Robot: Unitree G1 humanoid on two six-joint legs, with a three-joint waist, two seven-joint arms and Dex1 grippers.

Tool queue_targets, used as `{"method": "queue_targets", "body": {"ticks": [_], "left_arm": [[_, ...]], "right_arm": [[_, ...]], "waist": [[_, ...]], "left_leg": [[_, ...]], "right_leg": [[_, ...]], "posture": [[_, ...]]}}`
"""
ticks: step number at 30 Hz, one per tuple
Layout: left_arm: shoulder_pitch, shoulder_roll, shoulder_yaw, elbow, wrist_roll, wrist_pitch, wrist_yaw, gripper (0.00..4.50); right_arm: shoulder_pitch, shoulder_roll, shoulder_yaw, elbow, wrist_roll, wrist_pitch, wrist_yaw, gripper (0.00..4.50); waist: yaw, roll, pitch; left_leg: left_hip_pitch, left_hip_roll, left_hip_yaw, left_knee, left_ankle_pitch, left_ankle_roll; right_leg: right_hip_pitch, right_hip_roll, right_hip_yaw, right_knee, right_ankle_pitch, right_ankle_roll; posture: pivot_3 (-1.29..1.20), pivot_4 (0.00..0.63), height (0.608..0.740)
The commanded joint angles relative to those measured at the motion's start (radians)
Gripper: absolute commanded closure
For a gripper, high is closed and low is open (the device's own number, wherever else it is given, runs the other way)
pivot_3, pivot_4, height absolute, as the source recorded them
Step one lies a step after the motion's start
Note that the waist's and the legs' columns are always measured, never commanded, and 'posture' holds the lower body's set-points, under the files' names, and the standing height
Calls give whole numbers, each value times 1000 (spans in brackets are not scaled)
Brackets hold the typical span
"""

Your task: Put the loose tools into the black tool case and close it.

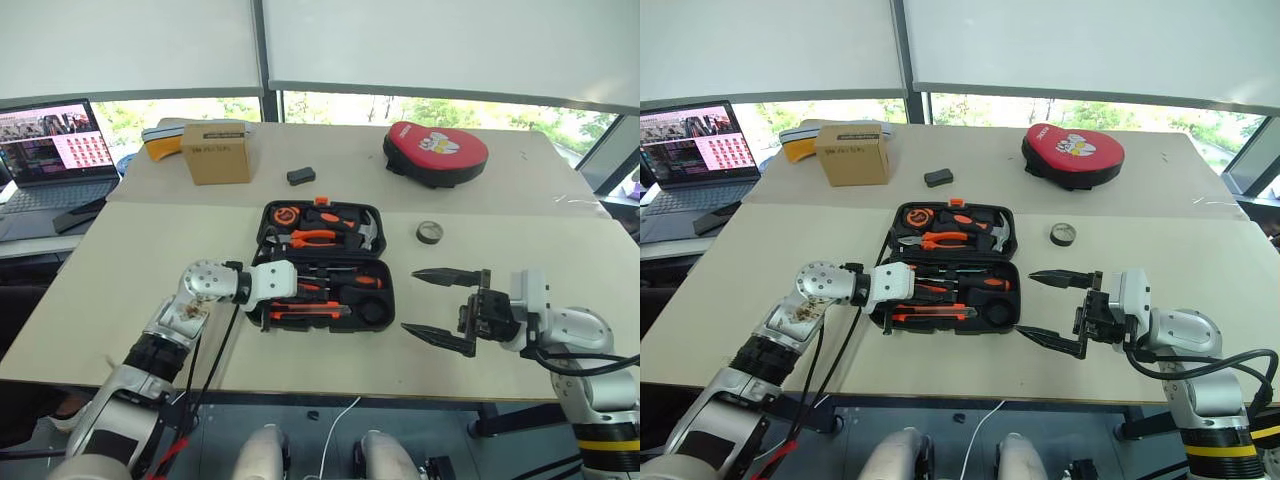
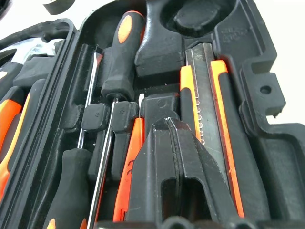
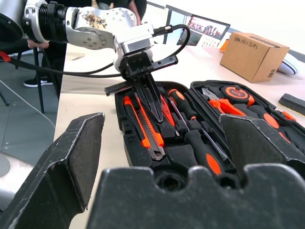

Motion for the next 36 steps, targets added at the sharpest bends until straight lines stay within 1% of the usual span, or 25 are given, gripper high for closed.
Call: {"method": "queue_targets", "body": {"ticks": [1, 3, 5, 7, 8, 9, 10, 13, 14, 16, 17, 18, 20, 23, 24, 26, 27, 28, 29, 31, 34, 36], "left_arm": [[43, 5, 37, -3, -63, 34, -24, 4479], [55, 4, 110, -54, -159, 71, -28, 4479], [87, 17, 229, -146, -310, 138, -28, 3981], [119, 35, 318, -210, -391, 182, -5, 3491], [140, 48, 362, -239, -435, 220, 7, 3060], [173, 69, 409, -262, -479, 258, 8, 2819], [203, 89, 443, -278, -504, 275, 1, 2393], [313, 163, 538, -284, -522, 295, -8, 1414], [342, 183, 560, -283, -522, 305, -5, 970], [388, 210, 597, -274, -541, 320, -19, 278], [402, 213, 614, -275, -558, 327, -23, 14], [409, 211, 629, -277, -575, 332, -25, 14], [412, 213, 645, -306, -655, 416, -41, 14], [387, 187, 626, -344, -648, 406, -13, 14], [377, 178, 616, -349, -643, 403, -6, 14], [348, 158, 590, -348, -626, 393, 4, 14], [337, 151, 578, -349, -621, 394, 8, 14], [319, 140, 563, -349, -611, 389, 15, 14], [302, 129, 550, -347, -603, 391, 28, 14], [280, 115, 521, -343, -585, 383, 32, 14], [259, 94, 492, -338, -560, 371, 45, 14], [252, 87, 478, -334, -546, 359, 48, 14]], "right_arm": [[6, -3, -42, -25, 7, -15, -23, 0], [27, -8, -75, -16, 15, -17, -37, 0], [73, -4, -153, 28, 26, -29, -67, 0], [120, 2, -214, 84, 14, -63, -79, 0], [143, 10, -243, 119, 3, -89, -87, 0], [169, 20, -277, 160, -11, -120, -103, 0], [188, 29, -301, 191, -23, -149, -116, 0], [250, 64, -362, 266, -75, -238, -188, 0], [266, 75, -374, 283, -86, -255, -209, 0], [283, 103, -393, 297, -100, -268, -266, 0], [286, 116, -395, 296, -117, -275, -301, 0], [283, 123, -391, 291, -132, -276, -330, 0], [255, 124, -375, 270, -151, -265, -372, 0], [143, 92, -328, 247, -161, -212, -404, 0], [101, 66, -302, 246, -188, -173, -418, 0], [-7, -20, -222, 269, -248, -20, -428, 0], [-61, -74, -171, 276, -251, 117, -409, 0], [-155, -121, -100, 299, -254, 240, -362, 0], [-251, -145, -38, 333, -268, 321, -330, 0], [-435, -149, 73, 440, -343, 343, -291, 0], [-661, -102, 218, 652, -454, 351, -238, 0], [-772, -64, 283, 801, -521, 300, -228, 0]], "waist": [[-4, 0, 0], [-8, 0, 0], [-8, -1, 1], [-8, -2, 2], [-8, -2, 2], [-7, -2, 2], [-8, -2, 2], [-14, 0, 2], [-18, 0, 2], [-21, 0, 2], [-22, 0, 2], [-23, 0, 2], [-24, 0, 2], [-28, 0, 3], [-30, 1, 3], [-32, 1, 3], [-33, 1, 3], [-33, 1, 3], [-34, 1, 3], [-37, 0, 4], [-40, 0, 4], [-38, 0, 4]], "left_leg": [[-1, 0, -1, 0, 0, 0], [-3, 0, -2, 0, 0, 0], [-5, 0, -3, -1, 0, 1], [-10, 1, -4, -1, -1, 1], [-11, 1, -5, -1, -1, 1], [-12, 1, -5, -1, 0, 1], [-12, 1, -5, -1, -1, 1], [-8, 1, -3, -3, -1, 1], [-6, 0, -2, -4, -1, 1], [-4, 1, -2, -6, -1, 1], [-4, 1, -2, -6, -1, 1], [-4, 1, -2, -6, 0, 0], [-4, 2, -2, -6, 0, 0], [-4, 2, -2, -6, 0, 0], [-4, 1, -2, -6, 0, 0], [-4, 1, -2, -6, 0, 0], [-4, 0, -2, -6, 0, 0], [-6, 0, -1, -6, 0, 0], [-7, 0, -1, -7, 0, 0], [-7, 1, -1, -7, 0, 0], [-8, 1, -1, -9, 0, 0], [-10, 1, -1, -10, 0, 0]], "right_leg": [[-1, 0, 0, 0, 0, 0], [-2, 0, 0, 0, 0, 0], [-5, 0, 0, 0, 0, 0], [-10, 0, 0, 1, 0, 0], [-11, 0, 0, 1, 0, 0], [-12, 0, 0, 1, 0, 0], [-12, 0, 0, 1, 0, 0], [-10, 0, 2, 1, 0, 0], [-10, 0, 3, 1, 0, 0], [-9, 0, 3, 1, -1, -1], [-9, 0, 3, 1, -1, -1], [-9, 0, 3, 1, -1, -1], [-9, -1, 3, 1, -1, -1], [-10, -2, 4, 1, -1, -1], [-10, -2, 4, 1, -1, -1], [-10, -1, 4, 1, -1, -1], [-10, -1, 4, 1, -1, -1], [-11, -1, 4, 1, -1, -1], [-13, -1, 5, 2, -1, -2], [-15, 0, 5, 2, 0, -2], [-17, 2, 6, 1, 0, -3], [-18, 2, 5, 1, -1, -3]], "posture": [[0, 150, 740], [0, 150, 740], [0, 150, 740], [0, 150, 740], [0, 150, 740], [0, 150, 740], [0, 150, 740], [0, 150, 740], [0, 150, 740], [0, 150, 740], [0, 150, 740], [0, 150, 740], [0, 150, 740], [0, 150, 740], [0, 150, 740], [0, 150, 740], [0, 150, 740], [0, 150, 740], [0, 150, 740], [0, 150, 740], [0, 150, 740], [0, 150, 740]]}}
